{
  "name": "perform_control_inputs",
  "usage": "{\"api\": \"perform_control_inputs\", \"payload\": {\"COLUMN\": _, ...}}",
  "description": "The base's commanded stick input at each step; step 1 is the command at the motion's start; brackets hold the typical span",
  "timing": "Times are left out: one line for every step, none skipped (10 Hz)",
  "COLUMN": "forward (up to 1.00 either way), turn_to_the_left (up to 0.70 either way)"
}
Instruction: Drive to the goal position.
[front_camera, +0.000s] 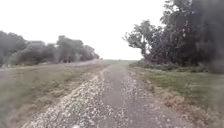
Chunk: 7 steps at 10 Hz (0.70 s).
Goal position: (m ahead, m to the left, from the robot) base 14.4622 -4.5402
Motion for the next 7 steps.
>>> {"api": "perform_control_inputs", "payload": {"forward": 0.45, "turn_to_the_left": -0.02}}
{"api": "perform_control_inputs", "payload": {"forward": 0.45, "turn_to_the_left": -0.04}}
{"api": "perform_control_inputs", "payload": {"forward": 0.45, "turn_to_the_left": -0.21}}
{"api": "perform_control_inputs", "payload": {"forward": 0.45, "turn_to_the_left": -0.26}}
{"api": "perform_control_inputs", "payload": {"forward": 0.45, "turn_to_the_left": -0.21}}
{"api": "perform_control_inputs", "payload": {"forward": 0.45, "turn_to_the_left": -0.06}}
{"api": "perform_control_inputs", "payload": {"forward": 0.45, "turn_to_the_left": 0.0}}
